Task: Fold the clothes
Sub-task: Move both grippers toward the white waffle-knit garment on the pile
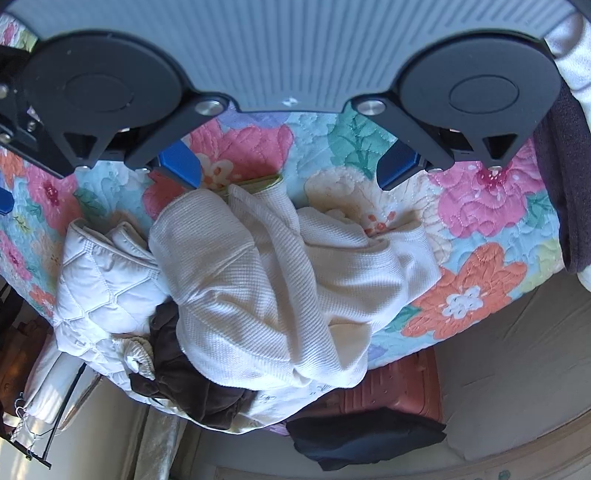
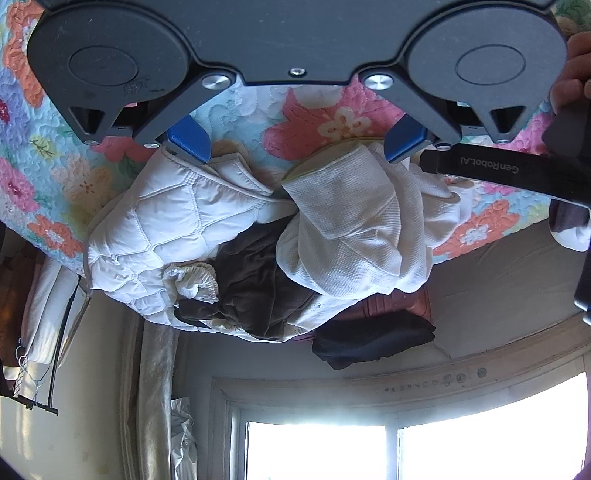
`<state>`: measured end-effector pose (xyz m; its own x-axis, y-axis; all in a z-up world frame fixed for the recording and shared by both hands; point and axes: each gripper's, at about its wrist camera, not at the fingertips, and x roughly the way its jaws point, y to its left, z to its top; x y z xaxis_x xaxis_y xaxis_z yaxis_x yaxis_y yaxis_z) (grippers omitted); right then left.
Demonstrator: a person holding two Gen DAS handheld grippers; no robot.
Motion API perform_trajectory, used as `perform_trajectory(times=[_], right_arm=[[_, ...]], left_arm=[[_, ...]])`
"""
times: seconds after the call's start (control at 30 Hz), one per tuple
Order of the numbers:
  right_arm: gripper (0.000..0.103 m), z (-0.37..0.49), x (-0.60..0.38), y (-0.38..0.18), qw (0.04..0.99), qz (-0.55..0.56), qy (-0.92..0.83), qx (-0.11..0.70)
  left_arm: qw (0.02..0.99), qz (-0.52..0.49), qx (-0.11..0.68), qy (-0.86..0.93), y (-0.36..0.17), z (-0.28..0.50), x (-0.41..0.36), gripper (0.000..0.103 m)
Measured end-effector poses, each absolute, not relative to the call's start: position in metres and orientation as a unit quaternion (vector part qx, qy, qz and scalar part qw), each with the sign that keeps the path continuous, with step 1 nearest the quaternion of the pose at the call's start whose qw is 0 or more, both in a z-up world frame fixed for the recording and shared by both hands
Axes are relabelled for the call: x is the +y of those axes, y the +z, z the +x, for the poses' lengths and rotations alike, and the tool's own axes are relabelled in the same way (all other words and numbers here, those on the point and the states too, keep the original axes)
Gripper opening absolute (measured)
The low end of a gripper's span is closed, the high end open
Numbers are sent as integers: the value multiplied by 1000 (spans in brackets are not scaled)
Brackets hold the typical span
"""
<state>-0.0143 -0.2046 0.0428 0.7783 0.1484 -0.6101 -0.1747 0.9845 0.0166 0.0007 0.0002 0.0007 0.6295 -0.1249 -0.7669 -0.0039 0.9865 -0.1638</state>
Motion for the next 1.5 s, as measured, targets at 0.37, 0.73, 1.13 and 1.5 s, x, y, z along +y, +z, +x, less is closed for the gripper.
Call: perform_trajectory(times=[0.37,0.73,1.13,1.5], right_arm=[[102,-9,-196,37,933,-38,95,346],[102,-6,-187,37,932,-26,114,344],[102,4,-174,33,930,-38,129,343],[102,20,-179,27,928,-13,130,350]], left_arm=[[899,-74,430,-31,-4,4,10,103],[894,-92,437,-32,-2,10,24,103],[893,-101,438,-29,-7,16,29,103],[888,-161,429,-38,-20,30,42,103]])
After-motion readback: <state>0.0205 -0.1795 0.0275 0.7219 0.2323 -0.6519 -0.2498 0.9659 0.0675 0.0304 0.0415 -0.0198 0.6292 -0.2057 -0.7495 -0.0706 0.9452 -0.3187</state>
